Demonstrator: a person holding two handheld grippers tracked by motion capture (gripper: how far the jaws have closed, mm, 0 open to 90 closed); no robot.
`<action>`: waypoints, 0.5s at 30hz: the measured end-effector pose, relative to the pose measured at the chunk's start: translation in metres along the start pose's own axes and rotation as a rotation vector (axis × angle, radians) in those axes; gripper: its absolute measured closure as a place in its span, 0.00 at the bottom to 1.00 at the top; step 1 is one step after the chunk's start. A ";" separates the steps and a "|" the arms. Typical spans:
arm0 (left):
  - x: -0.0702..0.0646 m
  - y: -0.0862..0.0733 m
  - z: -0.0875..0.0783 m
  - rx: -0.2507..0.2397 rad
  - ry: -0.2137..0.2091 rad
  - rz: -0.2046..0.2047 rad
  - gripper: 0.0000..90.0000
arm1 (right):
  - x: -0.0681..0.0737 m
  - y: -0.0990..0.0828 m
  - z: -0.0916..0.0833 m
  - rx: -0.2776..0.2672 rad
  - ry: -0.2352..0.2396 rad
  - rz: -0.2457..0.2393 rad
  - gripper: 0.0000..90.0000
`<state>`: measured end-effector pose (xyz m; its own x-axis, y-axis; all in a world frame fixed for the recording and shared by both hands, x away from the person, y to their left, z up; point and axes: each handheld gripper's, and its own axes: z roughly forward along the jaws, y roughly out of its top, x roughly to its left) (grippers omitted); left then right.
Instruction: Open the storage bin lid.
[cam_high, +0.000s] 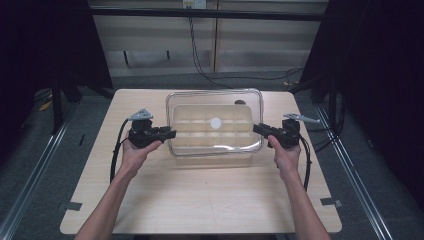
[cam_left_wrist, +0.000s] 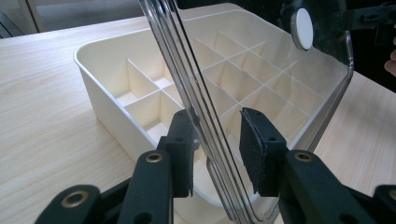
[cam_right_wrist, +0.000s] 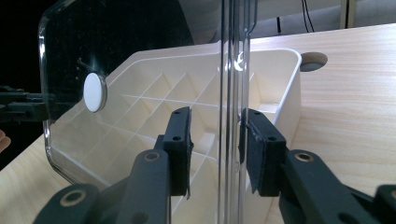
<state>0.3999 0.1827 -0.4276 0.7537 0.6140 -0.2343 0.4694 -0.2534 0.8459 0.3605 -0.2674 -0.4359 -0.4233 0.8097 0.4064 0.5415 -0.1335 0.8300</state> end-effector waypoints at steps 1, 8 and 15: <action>0.000 0.000 -0.001 -0.003 -0.004 -0.005 0.75 | 0.000 0.000 0.000 -0.002 0.000 -0.004 0.72; -0.001 0.001 -0.005 -0.015 -0.002 -0.005 0.78 | 0.002 0.001 -0.004 -0.013 0.011 -0.002 0.74; -0.001 0.002 -0.010 -0.036 0.010 -0.006 0.80 | 0.006 0.002 -0.005 -0.013 0.020 -0.009 0.74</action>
<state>0.3952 0.1890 -0.4207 0.7465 0.6227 -0.2345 0.4567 -0.2233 0.8611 0.3554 -0.2659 -0.4299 -0.4427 0.7993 0.4064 0.5280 -0.1340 0.8386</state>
